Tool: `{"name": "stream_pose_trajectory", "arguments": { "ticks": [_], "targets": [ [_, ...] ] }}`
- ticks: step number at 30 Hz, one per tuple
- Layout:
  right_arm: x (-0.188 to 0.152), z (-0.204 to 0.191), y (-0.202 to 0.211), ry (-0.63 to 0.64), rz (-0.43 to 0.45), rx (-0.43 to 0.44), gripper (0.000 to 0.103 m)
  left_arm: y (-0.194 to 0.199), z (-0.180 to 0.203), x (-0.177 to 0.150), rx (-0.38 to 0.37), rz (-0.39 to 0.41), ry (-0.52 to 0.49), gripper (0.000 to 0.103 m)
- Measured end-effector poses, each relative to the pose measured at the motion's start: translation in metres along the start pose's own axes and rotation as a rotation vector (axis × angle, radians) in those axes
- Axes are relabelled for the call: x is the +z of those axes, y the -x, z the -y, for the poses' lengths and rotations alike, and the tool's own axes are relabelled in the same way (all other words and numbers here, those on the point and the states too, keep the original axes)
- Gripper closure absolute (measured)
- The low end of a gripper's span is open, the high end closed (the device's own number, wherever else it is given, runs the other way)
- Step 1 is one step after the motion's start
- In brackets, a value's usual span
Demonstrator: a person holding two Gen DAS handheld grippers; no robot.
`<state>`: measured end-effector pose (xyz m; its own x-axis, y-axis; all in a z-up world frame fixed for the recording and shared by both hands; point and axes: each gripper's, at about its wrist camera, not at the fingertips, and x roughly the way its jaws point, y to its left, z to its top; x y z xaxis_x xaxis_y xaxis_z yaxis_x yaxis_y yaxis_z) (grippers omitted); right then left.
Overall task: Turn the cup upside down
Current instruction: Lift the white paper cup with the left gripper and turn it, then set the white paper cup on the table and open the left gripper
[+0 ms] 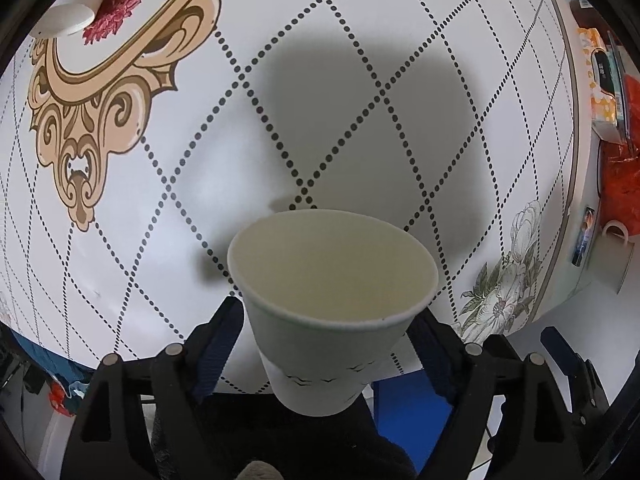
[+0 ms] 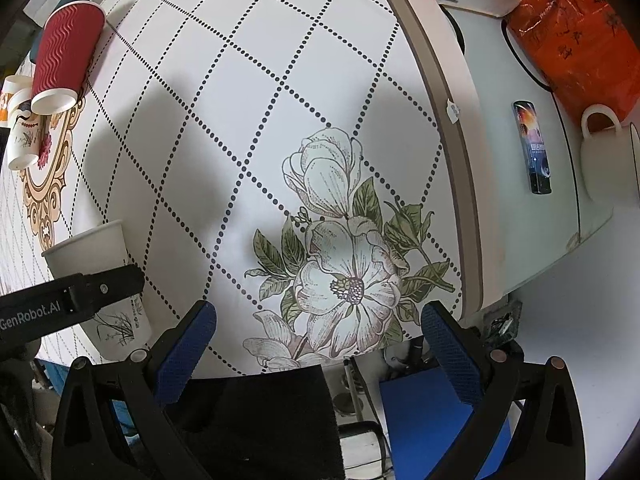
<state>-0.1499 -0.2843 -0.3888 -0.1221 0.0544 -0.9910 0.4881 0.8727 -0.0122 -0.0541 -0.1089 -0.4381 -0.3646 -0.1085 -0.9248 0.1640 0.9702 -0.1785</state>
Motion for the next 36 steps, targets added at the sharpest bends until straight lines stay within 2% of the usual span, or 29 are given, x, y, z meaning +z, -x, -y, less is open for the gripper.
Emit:
{"name": "stream_pose_trajectory", "arguments": {
  "ticks": [8,13,16,17,21,24,29,33,36],
  "targets": [
    [-0.003,0.01,-0.005,-0.005,0.003,0.012,0.0,0.02,-0.004,-0.015,-0.024,0.034,0.018,0.021],
    [-0.01,0.008,0.007,0.025,0.022,0.052,0.0,0.049,-0.008,-0.027,-0.051,0.098,0.028,0.021],
    [-0.015,-0.001,0.019,0.082,0.037,0.077,0.0,0.075,-0.018,-0.044,-0.008,0.184,0.024,0.021],
    [-0.017,-0.005,0.024,0.102,0.043,0.079,0.0,0.089,-0.014,-0.031,0.008,0.198,0.027,0.021],
    [-0.022,-0.025,0.045,0.183,0.063,0.082,0.0,0.12,-0.05,-0.043,0.08,0.255,0.05,0.021],
    [-0.021,-0.043,0.058,0.226,0.07,0.084,0.0,0.13,-0.078,-0.049,0.092,0.263,0.076,0.021],
    [-0.021,-0.074,0.075,0.279,0.069,0.085,0.0,0.129,-0.11,-0.057,0.072,0.27,0.138,0.021],
    [-0.025,-0.094,0.075,0.306,0.039,0.104,0.0,0.127,-0.131,-0.061,0.042,0.269,0.177,0.021],
    [-0.029,-0.114,0.075,0.35,0.032,0.086,0.0,0.125,-0.146,-0.063,0.03,0.271,0.199,0.021]
  ]
}}
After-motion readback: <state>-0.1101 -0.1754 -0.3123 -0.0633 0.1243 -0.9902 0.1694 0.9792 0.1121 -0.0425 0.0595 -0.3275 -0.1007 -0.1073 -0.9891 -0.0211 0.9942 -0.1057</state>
